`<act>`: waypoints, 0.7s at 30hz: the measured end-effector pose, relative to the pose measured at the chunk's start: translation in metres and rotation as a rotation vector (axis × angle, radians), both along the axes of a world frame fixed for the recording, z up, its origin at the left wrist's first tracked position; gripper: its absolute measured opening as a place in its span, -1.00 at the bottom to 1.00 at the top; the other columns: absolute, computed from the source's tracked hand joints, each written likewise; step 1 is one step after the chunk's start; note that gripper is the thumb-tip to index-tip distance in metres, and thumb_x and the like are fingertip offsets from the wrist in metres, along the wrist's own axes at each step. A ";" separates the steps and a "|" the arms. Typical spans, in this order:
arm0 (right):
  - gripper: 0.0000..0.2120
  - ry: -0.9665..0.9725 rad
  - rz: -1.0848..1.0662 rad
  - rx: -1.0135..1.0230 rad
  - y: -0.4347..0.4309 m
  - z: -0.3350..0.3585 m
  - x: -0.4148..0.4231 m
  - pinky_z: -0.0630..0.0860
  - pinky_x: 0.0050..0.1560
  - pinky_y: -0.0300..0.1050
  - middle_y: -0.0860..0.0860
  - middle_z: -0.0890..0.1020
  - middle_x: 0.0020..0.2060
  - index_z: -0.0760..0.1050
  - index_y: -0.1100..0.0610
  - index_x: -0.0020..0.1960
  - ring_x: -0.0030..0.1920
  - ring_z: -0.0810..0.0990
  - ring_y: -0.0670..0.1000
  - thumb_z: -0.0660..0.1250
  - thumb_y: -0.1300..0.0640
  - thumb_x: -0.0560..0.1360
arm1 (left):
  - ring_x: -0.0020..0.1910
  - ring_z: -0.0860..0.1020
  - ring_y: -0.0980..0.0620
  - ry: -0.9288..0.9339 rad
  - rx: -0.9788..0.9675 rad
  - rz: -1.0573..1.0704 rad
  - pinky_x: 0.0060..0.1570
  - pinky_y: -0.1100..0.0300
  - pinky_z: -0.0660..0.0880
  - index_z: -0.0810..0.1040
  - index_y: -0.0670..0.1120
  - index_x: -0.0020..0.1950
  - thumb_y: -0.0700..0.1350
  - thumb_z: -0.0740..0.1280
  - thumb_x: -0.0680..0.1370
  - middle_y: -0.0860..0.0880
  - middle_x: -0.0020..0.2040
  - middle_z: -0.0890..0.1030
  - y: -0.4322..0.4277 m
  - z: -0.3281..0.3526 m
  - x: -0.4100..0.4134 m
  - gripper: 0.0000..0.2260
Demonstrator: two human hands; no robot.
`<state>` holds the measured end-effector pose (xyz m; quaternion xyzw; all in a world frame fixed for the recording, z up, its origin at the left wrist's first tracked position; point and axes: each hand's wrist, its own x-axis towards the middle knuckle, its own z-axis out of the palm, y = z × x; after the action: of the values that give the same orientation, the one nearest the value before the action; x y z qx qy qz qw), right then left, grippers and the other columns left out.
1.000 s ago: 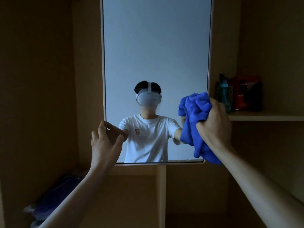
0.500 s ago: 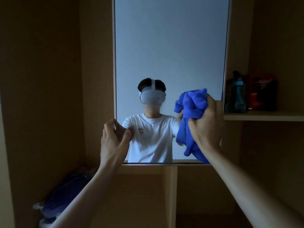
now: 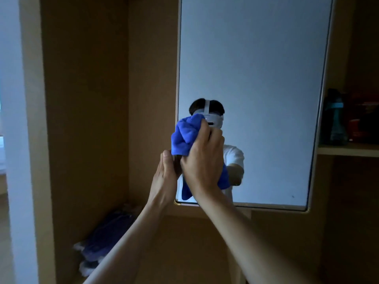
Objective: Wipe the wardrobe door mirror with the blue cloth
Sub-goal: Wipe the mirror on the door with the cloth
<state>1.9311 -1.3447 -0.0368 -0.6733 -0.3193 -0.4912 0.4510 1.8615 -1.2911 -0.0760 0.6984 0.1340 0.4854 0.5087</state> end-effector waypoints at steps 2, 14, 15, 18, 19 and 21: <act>-0.38 0.014 0.009 0.016 0.013 -0.001 -0.011 0.57 0.09 0.02 0.15 0.50 0.13 0.35 0.22 0.44 0.10 0.53 0.13 0.36 -0.01 0.46 | 0.15 0.65 -0.04 0.006 -0.066 -0.027 0.25 -0.12 0.56 0.60 0.07 0.23 0.34 -0.16 0.65 -0.03 0.09 0.70 0.004 0.000 0.000 -0.38; -0.41 -0.077 0.019 -0.097 0.007 0.001 -0.003 0.52 0.14 0.02 0.14 0.50 0.16 0.31 0.21 0.48 0.13 0.50 0.11 0.43 0.08 0.53 | 0.11 0.61 -0.09 -0.053 -0.051 -0.002 0.21 -0.12 0.54 0.57 0.04 0.09 0.27 -0.15 0.70 -0.03 0.02 0.67 0.001 -0.003 0.006 -0.45; -0.42 -0.097 0.043 -0.109 0.002 0.002 0.000 0.53 0.13 0.04 0.15 0.50 0.16 0.31 0.22 0.48 0.13 0.51 0.14 0.42 0.12 0.53 | 0.18 0.57 -0.07 -0.057 -0.005 0.023 0.27 -0.11 0.50 0.55 0.07 0.18 0.27 -0.15 0.70 0.01 0.09 0.63 -0.002 -0.005 0.008 -0.47; -0.36 -0.102 0.068 -0.139 -0.019 0.004 0.013 0.56 0.12 0.08 0.18 0.48 0.18 0.30 0.23 0.48 0.14 0.52 0.17 0.46 0.18 0.47 | 0.34 0.41 0.12 -0.038 0.105 0.084 0.39 0.01 0.36 0.36 0.19 0.50 0.31 -0.15 0.64 0.20 0.31 0.49 -0.007 -0.010 0.011 -0.46; -0.34 -0.099 0.060 -0.133 -0.026 0.006 0.017 0.57 0.10 0.07 0.19 0.49 0.18 0.31 0.24 0.48 0.13 0.53 0.17 0.48 0.19 0.45 | 0.37 0.38 0.14 -0.021 0.118 0.099 0.41 0.02 0.33 0.29 0.20 0.55 0.32 -0.13 0.64 0.17 0.37 0.45 -0.007 -0.011 0.011 -0.45; -0.35 -0.093 0.042 -0.106 -0.042 0.008 0.027 0.60 0.04 0.05 0.19 0.50 0.15 0.35 0.25 0.45 0.09 0.54 0.17 0.50 0.20 0.43 | 0.42 0.36 0.06 0.021 0.117 0.115 0.43 -0.03 0.32 0.22 0.17 0.59 0.33 -0.09 0.62 0.03 0.46 0.40 -0.005 -0.012 0.012 -0.43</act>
<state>1.9580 -1.3869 -0.0289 -0.6658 -0.3795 -0.4949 0.4095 1.8737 -1.2964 -0.0881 0.7229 0.1507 0.5136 0.4370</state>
